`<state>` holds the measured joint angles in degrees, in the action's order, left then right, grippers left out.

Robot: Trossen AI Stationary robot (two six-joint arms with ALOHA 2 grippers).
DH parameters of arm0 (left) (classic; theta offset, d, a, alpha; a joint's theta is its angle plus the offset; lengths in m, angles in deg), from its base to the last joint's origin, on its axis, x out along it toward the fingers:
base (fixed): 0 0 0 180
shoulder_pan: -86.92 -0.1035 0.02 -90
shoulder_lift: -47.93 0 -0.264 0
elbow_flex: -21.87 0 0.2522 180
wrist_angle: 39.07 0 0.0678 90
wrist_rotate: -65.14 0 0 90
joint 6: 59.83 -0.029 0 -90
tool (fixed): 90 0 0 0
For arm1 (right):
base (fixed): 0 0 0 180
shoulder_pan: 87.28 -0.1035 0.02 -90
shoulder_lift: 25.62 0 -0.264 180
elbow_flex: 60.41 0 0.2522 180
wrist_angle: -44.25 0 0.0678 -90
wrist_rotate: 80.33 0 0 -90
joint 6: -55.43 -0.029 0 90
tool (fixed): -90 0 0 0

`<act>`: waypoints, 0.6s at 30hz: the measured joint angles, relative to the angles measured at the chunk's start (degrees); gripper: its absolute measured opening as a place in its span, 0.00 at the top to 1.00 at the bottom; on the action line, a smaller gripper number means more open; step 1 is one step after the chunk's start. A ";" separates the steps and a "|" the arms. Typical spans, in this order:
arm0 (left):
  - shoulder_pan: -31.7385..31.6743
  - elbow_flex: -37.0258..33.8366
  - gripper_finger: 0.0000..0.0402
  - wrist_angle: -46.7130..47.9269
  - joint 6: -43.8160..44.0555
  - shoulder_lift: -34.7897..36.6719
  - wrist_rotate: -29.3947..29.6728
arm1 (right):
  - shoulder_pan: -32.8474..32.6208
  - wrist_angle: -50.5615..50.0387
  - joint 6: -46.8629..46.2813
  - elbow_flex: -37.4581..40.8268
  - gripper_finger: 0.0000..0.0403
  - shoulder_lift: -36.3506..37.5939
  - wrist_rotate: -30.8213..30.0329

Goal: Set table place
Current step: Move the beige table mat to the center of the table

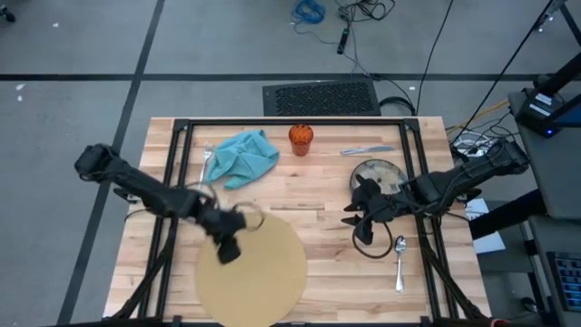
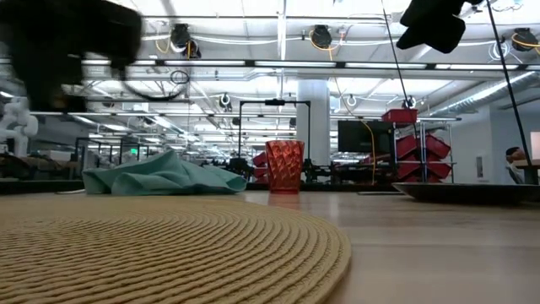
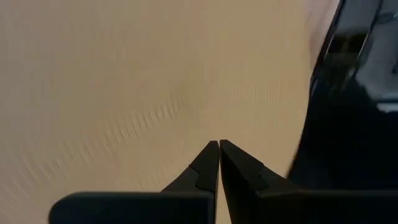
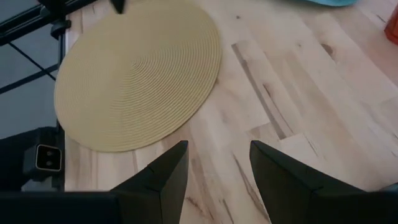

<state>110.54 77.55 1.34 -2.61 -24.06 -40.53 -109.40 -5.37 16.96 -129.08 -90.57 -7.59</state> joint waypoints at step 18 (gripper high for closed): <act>15.31 0.57 1.00 -21.64 10.45 -25.73 2.24 | -0.13 0.54 1.63 0.02 0.59 0.00 -2.17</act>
<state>125.86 78.12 -20.30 7.83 -49.78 -38.29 -109.52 -4.83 18.59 -129.06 -90.57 -9.76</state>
